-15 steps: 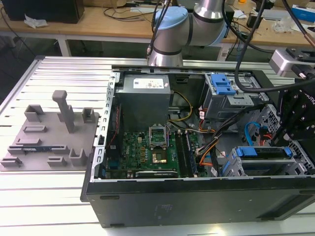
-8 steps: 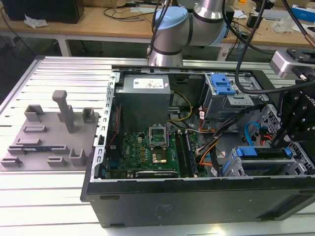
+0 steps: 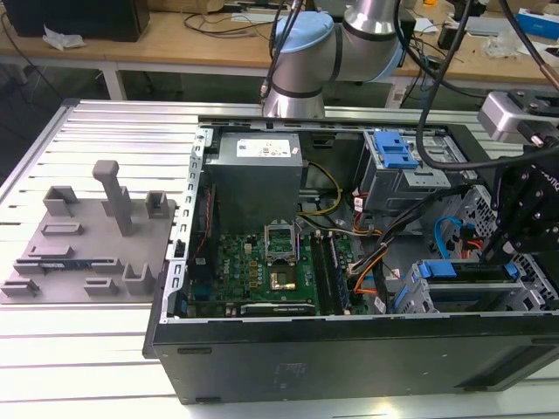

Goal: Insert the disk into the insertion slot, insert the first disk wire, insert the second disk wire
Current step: 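Insert the first disk wire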

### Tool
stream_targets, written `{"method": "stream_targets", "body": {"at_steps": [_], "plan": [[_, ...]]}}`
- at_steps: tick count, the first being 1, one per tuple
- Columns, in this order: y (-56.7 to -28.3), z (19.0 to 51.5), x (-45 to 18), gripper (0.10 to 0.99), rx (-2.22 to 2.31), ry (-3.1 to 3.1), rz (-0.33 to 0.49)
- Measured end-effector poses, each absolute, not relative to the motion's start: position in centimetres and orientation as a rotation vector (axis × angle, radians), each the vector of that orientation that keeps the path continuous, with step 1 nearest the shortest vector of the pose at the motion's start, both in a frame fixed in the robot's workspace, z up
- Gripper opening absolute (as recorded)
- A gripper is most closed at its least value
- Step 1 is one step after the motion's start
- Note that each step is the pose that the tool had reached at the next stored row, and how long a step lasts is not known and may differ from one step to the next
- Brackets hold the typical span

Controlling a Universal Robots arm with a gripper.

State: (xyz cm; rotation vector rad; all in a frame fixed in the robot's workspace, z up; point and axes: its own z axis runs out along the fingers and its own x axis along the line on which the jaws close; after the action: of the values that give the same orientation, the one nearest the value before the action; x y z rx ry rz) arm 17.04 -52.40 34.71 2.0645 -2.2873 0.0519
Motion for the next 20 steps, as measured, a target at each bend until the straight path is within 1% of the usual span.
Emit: {"method": "stream_targets", "body": {"at_steps": [20], "plan": [[-52.43, 33.96, 17.03, 0.165, 2.065, -2.287, 0.052]]}}
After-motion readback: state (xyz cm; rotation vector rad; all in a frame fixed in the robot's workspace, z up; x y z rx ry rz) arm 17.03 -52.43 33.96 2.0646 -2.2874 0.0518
